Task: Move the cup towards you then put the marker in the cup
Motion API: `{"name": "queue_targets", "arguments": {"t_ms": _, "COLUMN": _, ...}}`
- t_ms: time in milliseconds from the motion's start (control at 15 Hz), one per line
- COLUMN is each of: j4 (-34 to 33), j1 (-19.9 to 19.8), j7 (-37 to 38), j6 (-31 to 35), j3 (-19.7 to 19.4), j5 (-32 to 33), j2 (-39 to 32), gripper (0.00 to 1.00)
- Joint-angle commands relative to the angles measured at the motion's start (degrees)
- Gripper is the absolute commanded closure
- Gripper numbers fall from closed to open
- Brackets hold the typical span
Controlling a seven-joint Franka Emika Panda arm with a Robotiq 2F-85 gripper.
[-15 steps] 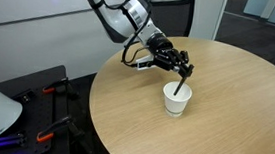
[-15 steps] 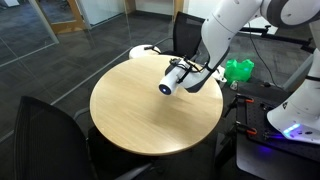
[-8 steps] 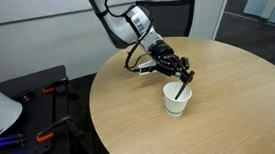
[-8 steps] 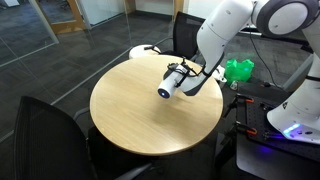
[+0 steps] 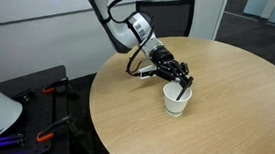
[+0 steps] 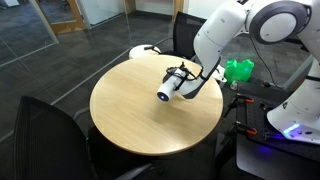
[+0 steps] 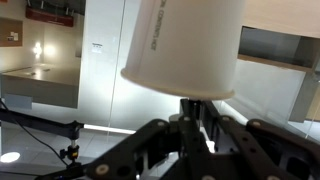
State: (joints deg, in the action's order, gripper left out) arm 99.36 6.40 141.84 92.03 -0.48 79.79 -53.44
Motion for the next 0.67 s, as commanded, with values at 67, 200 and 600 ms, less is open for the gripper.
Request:
{"name": "queue_targets", "arguments": {"t_ms": 67, "j4": 0.0, "j1": -0.5, "j7": 0.9, "j6": 0.2, "j3": 0.6, "j5": 0.5, "j2": 0.5, "gripper": 0.46}}
{"name": "queue_targets", "arguments": {"t_ms": 200, "j4": 0.6, "j1": -0.4, "j7": 1.3, "j6": 0.0, "j3": 0.7, "j5": 0.3, "j2": 1.2, "gripper": 0.31}}
{"name": "queue_targets", "arguments": {"t_ms": 600, "j4": 1.9, "j1": -0.5, "j7": 2.4, "j6": -0.3, "j3": 0.6, "j5": -0.1, "j2": 2.6, "gripper": 0.00}}
